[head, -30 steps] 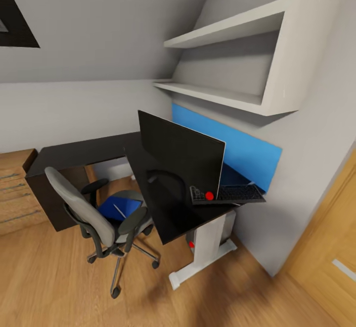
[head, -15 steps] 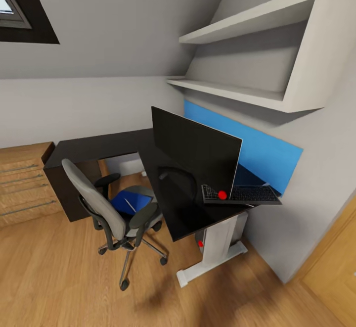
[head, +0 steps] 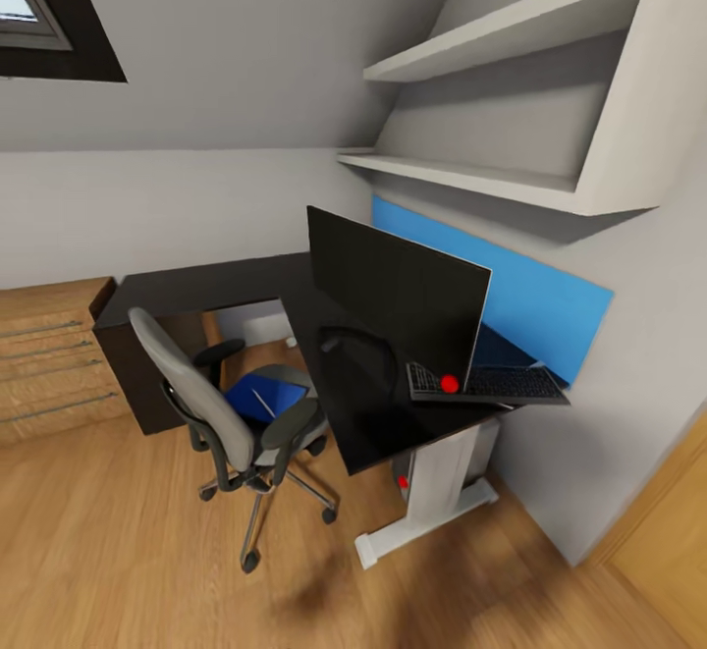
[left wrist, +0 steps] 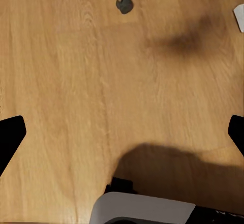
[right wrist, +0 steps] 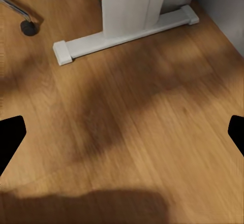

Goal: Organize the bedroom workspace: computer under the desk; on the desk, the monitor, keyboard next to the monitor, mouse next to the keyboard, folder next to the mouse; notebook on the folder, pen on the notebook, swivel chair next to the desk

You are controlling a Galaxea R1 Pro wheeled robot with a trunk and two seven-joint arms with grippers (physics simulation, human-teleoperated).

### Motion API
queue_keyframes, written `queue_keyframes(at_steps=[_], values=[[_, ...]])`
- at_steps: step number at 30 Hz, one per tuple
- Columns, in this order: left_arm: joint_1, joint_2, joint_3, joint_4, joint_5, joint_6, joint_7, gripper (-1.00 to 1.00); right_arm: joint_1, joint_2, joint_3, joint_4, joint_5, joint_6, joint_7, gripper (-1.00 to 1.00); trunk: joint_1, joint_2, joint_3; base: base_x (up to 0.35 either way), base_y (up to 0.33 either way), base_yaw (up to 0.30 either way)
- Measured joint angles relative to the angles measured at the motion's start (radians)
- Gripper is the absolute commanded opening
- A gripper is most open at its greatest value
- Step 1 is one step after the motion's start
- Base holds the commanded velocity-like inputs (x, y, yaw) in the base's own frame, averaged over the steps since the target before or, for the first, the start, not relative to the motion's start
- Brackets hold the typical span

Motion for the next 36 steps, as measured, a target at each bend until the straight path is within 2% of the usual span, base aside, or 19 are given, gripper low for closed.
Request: queue_keyframes(at_steps=[22,27,33,34,36], values=[[0.000,0.001,0.000,0.000,0.001,-0.008,0.000,1.00,0.000,0.000,0.000,0.000,-0.001,-0.001,-0.001,1.00,0.084,-0.154,-0.069,0.000,0.000,0.270],[0.000,0.002,0.001,-0.001,0.025,-0.010,0.000,1.00,0.000,0.000,0.001,0.000,0.000,-0.001,0.000,1.00,0.104,-0.189,-0.085,0.000,0.000,0.192],[0.001,0.003,0.002,-0.018,0.075,-0.013,0.000,1.00,0.000,-0.020,0.001,0.000,0.001,-0.001,0.001,1.00,0.127,-0.231,-0.103,0.000,0.000,0.013],[0.001,0.002,0.002,-0.022,0.100,-0.013,0.000,1.00,0.001,-0.026,0.001,-0.002,0.002,-0.001,0.002,1.00,0.130,-0.238,-0.107,0.000,0.000,0.003],[0.001,0.000,0.001,-0.027,0.125,-0.014,-0.001,1.00,0.001,-0.038,0.000,-0.003,0.005,-0.001,0.001,1.00,0.138,-0.252,-0.113,0.000,0.000,0.001]])
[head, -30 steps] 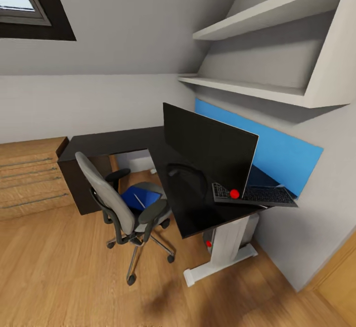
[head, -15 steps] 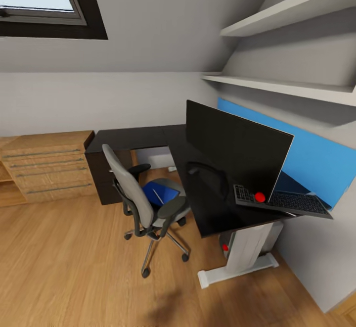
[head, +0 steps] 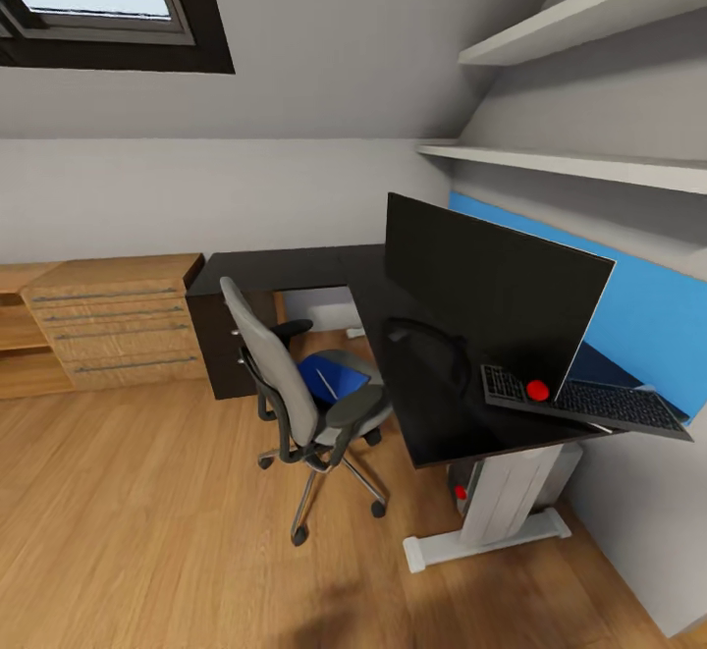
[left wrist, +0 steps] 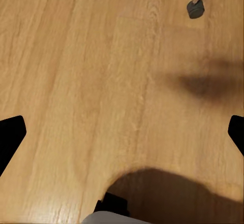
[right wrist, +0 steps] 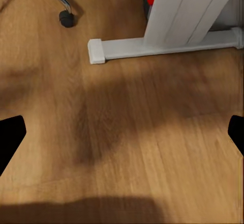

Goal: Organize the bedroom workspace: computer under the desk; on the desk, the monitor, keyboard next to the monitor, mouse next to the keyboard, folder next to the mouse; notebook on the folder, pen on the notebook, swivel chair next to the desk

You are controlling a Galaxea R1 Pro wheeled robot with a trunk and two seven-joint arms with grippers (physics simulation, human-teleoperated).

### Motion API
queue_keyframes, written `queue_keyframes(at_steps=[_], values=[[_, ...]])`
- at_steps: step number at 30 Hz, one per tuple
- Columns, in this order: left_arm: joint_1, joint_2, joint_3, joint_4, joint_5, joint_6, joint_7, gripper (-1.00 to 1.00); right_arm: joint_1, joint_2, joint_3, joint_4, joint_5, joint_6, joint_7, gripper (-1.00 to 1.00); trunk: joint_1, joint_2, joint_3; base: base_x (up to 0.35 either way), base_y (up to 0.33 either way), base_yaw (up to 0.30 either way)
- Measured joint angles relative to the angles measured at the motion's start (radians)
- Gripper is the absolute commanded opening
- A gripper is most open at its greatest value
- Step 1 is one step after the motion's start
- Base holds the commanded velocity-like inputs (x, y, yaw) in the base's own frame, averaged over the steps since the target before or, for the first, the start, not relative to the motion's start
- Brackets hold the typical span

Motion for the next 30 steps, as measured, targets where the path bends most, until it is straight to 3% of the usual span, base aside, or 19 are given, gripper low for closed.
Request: queue_keyframes(at_steps=[5,19,30], values=[[-0.001,0.001,0.000,-0.004,0.018,0.000,0.000,1.00,0.000,-0.010,0.007,0.003,0.004,0.000,0.001,1.00,0.012,-0.021,-0.009,0.000,0.000,0.000],[0.000,0.003,-0.004,0.003,0.011,-0.003,-0.006,1.00,-0.001,-0.008,0.015,0.003,0.005,0.000,0.002,1.00,0.012,-0.021,-0.010,-0.002,0.002,0.000],[0.000,0.004,-0.002,0.006,0.012,-0.002,-0.006,1.00,-0.001,-0.013,0.014,0.003,0.004,-0.001,0.005,1.00,0.012,-0.021,-0.009,-0.122,0.138,0.000]])
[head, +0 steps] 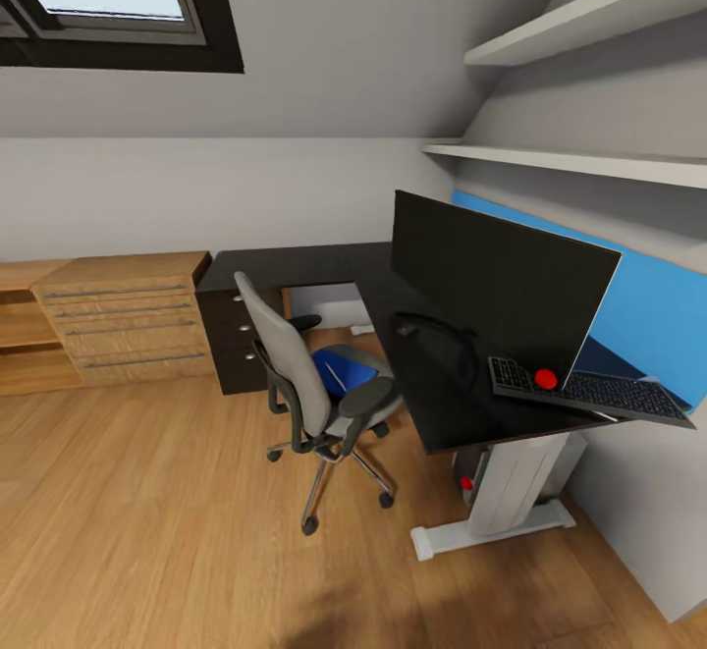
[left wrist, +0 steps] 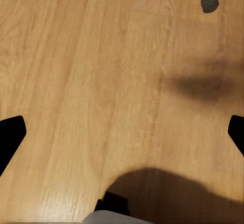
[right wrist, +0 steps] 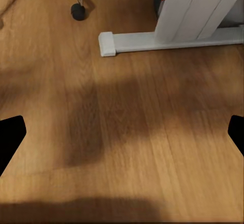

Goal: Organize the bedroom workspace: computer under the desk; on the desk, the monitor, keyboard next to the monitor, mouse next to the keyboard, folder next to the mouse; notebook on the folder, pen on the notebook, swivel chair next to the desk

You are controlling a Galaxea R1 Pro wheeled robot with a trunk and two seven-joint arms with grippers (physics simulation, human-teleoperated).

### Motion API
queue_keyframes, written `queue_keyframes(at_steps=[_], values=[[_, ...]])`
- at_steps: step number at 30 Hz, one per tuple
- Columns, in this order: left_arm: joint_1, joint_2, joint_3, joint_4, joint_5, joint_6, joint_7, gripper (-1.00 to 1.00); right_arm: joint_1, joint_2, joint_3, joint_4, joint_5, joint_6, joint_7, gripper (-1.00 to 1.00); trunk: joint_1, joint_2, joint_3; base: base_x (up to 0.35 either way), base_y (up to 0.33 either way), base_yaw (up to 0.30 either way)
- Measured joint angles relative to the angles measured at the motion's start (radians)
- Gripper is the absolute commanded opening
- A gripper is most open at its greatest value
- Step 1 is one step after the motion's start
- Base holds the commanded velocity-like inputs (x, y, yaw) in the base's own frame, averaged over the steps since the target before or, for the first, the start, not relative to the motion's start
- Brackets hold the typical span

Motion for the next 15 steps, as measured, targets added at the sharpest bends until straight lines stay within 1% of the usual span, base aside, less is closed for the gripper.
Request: queue_keyframes(at_steps=[5,9,15], values=[[0.000,-0.001,0.000,-0.001,0.001,0.000,0.003,1.00,0.000,0.004,0.000,0.000,-0.002,0.001,0.000,1.00,0.000,0.000,0.000,-0.007,0.007,0.000],[0.000,-0.004,0.000,-0.005,0.005,0.001,0.006,1.00,0.000,0.005,0.000,0.000,-0.002,0.000,-0.001,1.00,0.015,-0.028,-0.012,0.000,0.000,0.009],[0.000,-0.005,0.000,-0.006,0.005,0.001,0.007,1.00,0.000,0.006,0.000,0.000,-0.004,0.000,-0.002,1.00,0.038,-0.070,-0.031,0.000,0.000,0.234]])
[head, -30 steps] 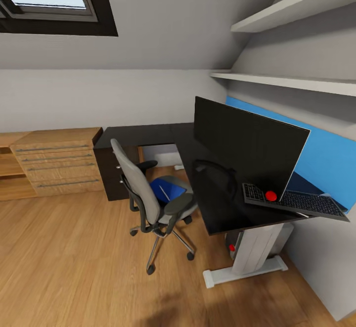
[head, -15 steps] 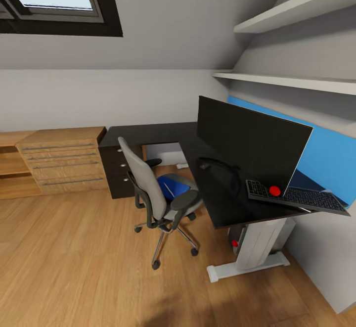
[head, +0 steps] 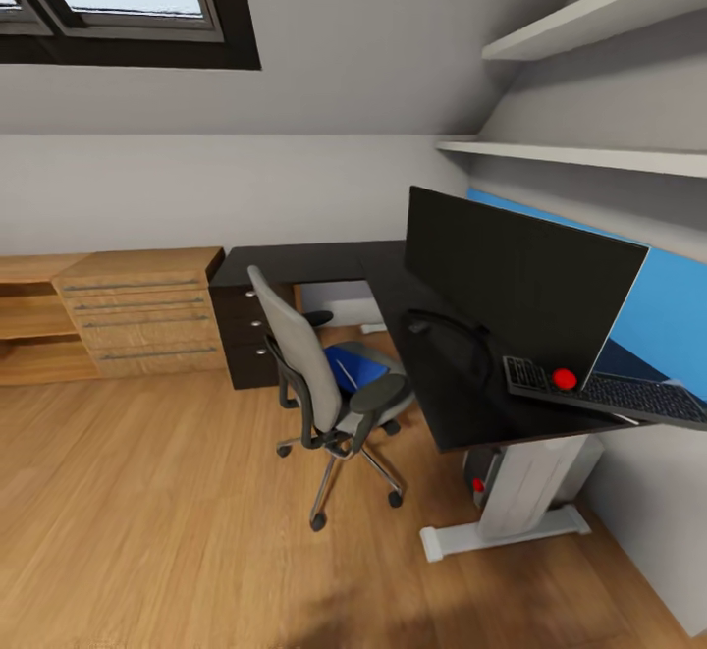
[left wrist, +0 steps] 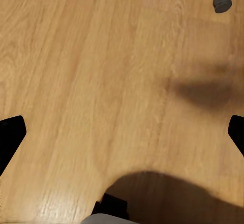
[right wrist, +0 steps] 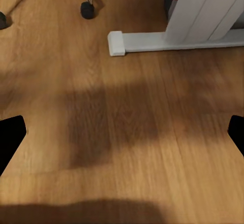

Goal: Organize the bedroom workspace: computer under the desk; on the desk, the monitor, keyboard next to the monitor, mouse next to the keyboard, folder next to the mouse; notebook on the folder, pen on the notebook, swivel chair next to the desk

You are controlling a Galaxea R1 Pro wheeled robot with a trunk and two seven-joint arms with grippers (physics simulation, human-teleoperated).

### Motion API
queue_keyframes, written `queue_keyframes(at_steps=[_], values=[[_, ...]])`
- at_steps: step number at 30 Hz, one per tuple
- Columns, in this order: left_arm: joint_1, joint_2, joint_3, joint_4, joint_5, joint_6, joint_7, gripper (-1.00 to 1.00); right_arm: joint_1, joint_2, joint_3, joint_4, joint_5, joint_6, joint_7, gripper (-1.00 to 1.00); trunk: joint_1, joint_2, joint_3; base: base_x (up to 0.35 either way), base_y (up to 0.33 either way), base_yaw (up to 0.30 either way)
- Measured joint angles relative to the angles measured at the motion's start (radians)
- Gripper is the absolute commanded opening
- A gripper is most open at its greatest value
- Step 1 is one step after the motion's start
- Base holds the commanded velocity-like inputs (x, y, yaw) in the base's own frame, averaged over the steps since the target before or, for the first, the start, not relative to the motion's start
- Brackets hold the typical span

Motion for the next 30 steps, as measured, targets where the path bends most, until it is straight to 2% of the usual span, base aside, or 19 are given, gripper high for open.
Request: queue_keyframes(at_steps=[8,10,11,12,15,17,19,22,23,26,27,29,30], values=[[0.000,-0.002,0.000,0.000,0.002,0.004,0.000,1.00,0.000,-0.006,-0.004,0.000,-0.002,0.002,-0.002,1.00,0.031,-0.056,-0.025,0.000,0.000,0.091],[0.000,0.008,0.005,-0.002,0.010,0.003,0.013,1.00,0.001,-0.005,-0.004,-0.003,0.000,-0.001,-0.004,1.00,0.038,-0.070,-0.031,0.000,0.000,0.012],[0.000,0.019,0.010,-0.006,0.022,0.002,0.031,1.00,0.001,-0.007,-0.004,-0.004,0.001,-0.003,-0.004,1.00,0.042,-0.077,-0.034,0.000,0.000,0.004],[0.000,0.032,0.018,-0.005,0.038,0.006,0.090,1.00,0.001,-0.011,-0.003,-0.016,0.002,-0.014,-0.004,1.00,0.046,-0.084,-0.038,0.000,0.000,0.003],[0.000,0.035,0.020,0.013,0.045,0.009,0.146,1.00,0.001,-0.012,-0.001,-0.014,0.003,-0.037,-0.002,1.00,0.058,-0.105,-0.047,0.000,0.000,0.001],[0.000,0.024,0.019,0.019,0.045,0.010,0.160,1.00,0.000,-0.009,-0.001,0.007,0.003,-0.047,-0.002,1.00,0.065,-0.119,-0.053,0.000,0.000,0.000],[0.000,-0.006,0.015,0.023,0.041,0.011,0.172,1.00,0.001,0.011,0.002,0.043,0.004,-0.063,0.000,1.00,0.073,-0.133,-0.060,0.000,0.000,0.000],[0.000,-0.013,0.015,0.012,0.039,0.013,0.175,1.00,0.000,0.020,0.000,0.065,0.002,-0.063,0.002,1.00,0.084,-0.154,-0.069,0.000,0.000,0.000],[0.000,-0.018,0.015,-0.063,-0.043,0.030,0.178,1.00,0.000,0.019,-0.003,0.059,0.001,-0.069,0.000,1.00,0.088,-0.161,-0.072,0.000,0.000,0.000],[0.000,-0.017,0.017,-0.073,-0.074,0.072,0.182,1.00,0.000,0.019,-0.004,0.050,0.001,-0.073,0.000,1.00,0.100,-0.182,-0.081,0.000,0.000,0.000],[0.000,-0.029,0.016,-0.185,-0.098,0.217,0.185,1.00,-0.001,0.030,-0.002,-0.055,0.000,-0.065,-0.002,1.00,0.104,-0.189,-0.084,0.000,0.000,0.000],[0.001,-0.038,0.015,-0.255,-0.100,0.272,0.187,1.00,0.000,0.042,-0.002,-0.120,-0.002,-0.063,-0.004,1.00,0.111,-0.203,-0.091,0.000,0.000,0.000],[0.001,-0.048,0.015,-0.324,-0.104,0.334,0.188,1.00,-0.001,0.061,-0.002,-0.177,0.000,-0.054,-0.005,1.00,0.115,-0.210,-0.094,0.000,0.000,0.000]])
